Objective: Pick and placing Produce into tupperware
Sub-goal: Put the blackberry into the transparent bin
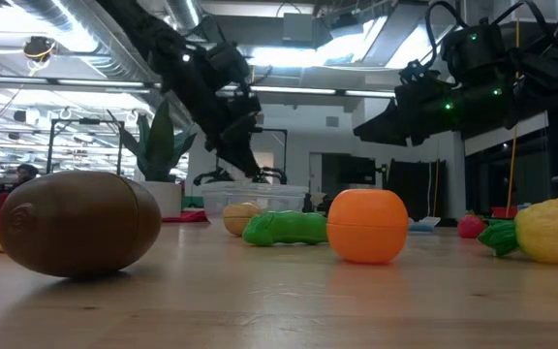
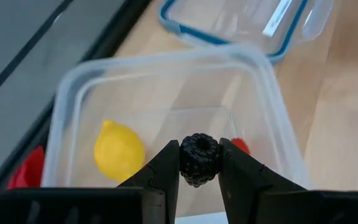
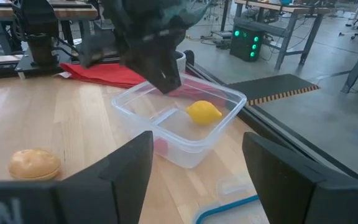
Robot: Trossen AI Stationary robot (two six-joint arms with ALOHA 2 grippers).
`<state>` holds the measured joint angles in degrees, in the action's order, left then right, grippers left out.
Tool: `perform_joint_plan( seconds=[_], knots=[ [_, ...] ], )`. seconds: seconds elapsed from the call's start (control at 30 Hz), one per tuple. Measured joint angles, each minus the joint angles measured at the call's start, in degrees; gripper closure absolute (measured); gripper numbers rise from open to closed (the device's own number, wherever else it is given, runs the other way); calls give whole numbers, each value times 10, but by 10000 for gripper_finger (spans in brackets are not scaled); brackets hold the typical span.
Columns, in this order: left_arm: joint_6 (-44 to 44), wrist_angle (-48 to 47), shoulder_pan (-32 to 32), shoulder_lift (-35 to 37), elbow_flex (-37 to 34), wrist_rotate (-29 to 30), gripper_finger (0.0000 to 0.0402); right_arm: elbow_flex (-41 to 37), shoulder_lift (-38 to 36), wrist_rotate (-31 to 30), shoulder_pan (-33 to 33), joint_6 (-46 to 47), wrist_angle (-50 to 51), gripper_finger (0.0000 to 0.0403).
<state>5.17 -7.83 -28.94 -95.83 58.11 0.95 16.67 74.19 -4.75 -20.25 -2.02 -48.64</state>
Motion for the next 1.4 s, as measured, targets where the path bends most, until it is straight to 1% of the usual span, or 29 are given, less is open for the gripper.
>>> perform_joint_plan(
  seconds=[0.27,0.37,0.73,0.87,0.97,1.1,1.4],
  knots=[
    [0,15,-9,-43,0,11,323,0,0,0,0,0,0,153],
    [0,17,-12,-47,0,12,318,0,0,0,0,-2,1,153],
    [11,12,-18,-52,-1,11,323,0,0,0,0,-11,1,153],
    [12,5,-18,-65,-1,11,316,0,0,0,0,-11,1,153],
    [14,11,-17,-76,0,11,323,0,0,0,0,-11,4,153],
    [14,24,-18,-81,0,11,322,0,0,0,0,-11,4,153],
    [15,33,-18,-81,0,11,245,0,0,1,0,-12,5,153]
  ],
)
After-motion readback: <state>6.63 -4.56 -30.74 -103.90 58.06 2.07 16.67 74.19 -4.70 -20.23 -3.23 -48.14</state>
